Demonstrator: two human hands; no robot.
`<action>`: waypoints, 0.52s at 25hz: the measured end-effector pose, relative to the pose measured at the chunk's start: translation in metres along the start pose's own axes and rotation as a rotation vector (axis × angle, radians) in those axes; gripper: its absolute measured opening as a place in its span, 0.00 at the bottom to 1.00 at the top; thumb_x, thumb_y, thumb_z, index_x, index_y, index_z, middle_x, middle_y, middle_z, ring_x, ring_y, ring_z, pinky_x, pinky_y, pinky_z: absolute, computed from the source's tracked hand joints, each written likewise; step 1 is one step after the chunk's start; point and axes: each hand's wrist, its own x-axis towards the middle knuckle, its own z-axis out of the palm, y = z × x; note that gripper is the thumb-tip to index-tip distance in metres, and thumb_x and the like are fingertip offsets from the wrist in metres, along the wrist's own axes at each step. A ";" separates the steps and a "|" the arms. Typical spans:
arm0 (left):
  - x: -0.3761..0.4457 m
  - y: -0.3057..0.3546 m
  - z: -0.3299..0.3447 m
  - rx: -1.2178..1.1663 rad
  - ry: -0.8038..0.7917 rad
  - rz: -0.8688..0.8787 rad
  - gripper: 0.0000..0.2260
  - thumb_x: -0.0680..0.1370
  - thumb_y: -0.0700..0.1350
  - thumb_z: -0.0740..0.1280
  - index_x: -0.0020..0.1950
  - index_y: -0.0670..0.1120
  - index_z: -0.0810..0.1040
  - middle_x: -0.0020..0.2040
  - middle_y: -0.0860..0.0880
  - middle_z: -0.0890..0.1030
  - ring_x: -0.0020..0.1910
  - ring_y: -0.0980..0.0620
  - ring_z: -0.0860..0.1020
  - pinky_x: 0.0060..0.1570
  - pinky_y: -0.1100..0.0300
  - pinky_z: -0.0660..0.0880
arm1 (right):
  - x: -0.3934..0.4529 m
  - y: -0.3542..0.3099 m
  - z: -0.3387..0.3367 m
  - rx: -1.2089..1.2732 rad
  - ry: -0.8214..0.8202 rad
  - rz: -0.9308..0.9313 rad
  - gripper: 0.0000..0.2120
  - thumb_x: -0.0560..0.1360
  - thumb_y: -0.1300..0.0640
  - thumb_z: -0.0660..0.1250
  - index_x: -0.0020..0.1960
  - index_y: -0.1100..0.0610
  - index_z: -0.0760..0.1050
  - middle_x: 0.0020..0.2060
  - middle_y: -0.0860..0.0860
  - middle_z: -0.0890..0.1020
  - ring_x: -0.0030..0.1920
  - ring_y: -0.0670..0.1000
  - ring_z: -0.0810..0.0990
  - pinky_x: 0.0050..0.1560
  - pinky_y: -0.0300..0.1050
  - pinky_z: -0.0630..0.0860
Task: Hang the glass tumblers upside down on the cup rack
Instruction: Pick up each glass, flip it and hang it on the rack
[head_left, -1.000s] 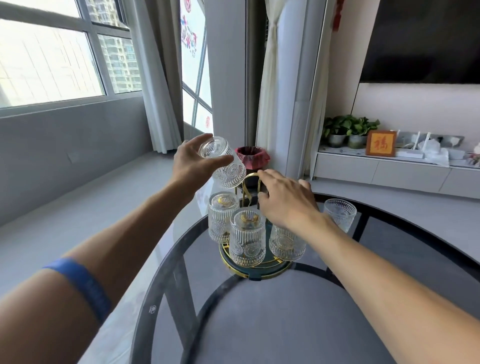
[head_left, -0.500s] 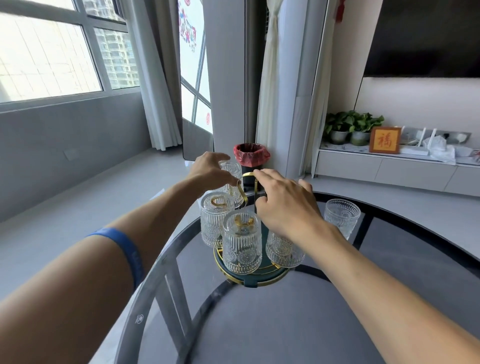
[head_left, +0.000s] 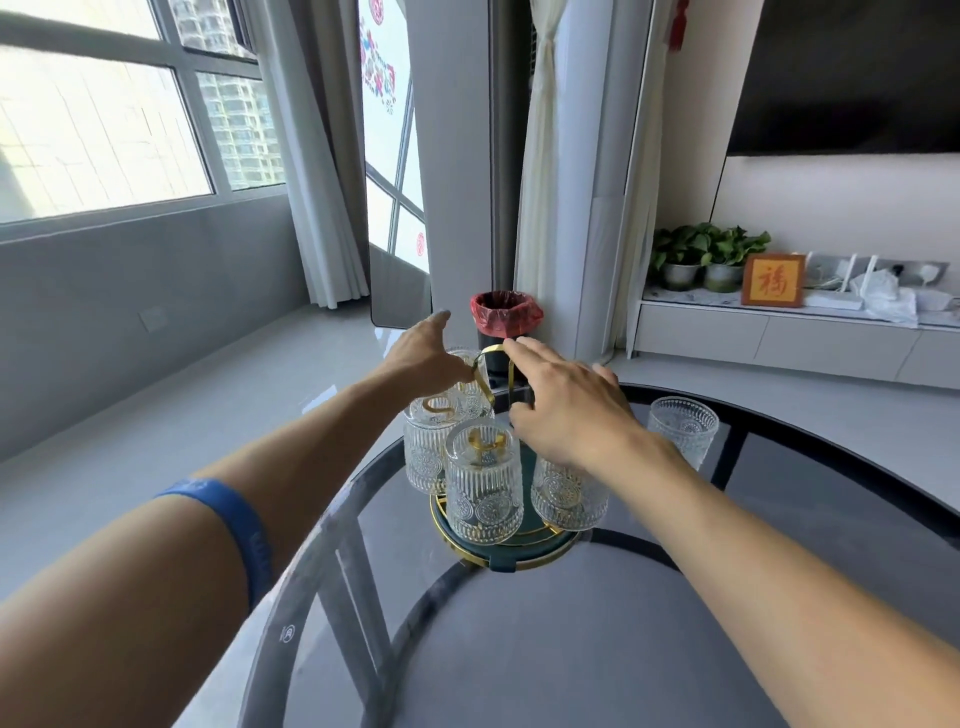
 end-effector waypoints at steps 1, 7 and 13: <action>-0.010 0.006 -0.005 -0.006 0.086 0.039 0.40 0.72 0.37 0.74 0.79 0.45 0.57 0.76 0.41 0.67 0.72 0.42 0.68 0.69 0.51 0.67 | -0.005 0.003 0.000 0.072 0.017 -0.009 0.34 0.77 0.53 0.61 0.79 0.46 0.51 0.80 0.47 0.51 0.76 0.54 0.57 0.74 0.58 0.54; -0.122 0.039 0.005 0.025 0.425 0.553 0.27 0.74 0.39 0.67 0.74 0.46 0.68 0.69 0.45 0.75 0.67 0.46 0.72 0.66 0.52 0.68 | -0.103 0.046 0.022 0.448 0.394 0.171 0.29 0.77 0.55 0.63 0.77 0.50 0.59 0.79 0.47 0.55 0.76 0.47 0.54 0.69 0.38 0.53; -0.214 0.033 0.117 0.164 -0.060 0.674 0.30 0.76 0.46 0.66 0.77 0.44 0.63 0.73 0.45 0.71 0.71 0.47 0.69 0.71 0.55 0.64 | -0.205 0.107 0.038 0.446 0.256 0.344 0.29 0.77 0.55 0.65 0.76 0.49 0.61 0.78 0.46 0.58 0.75 0.47 0.60 0.66 0.38 0.61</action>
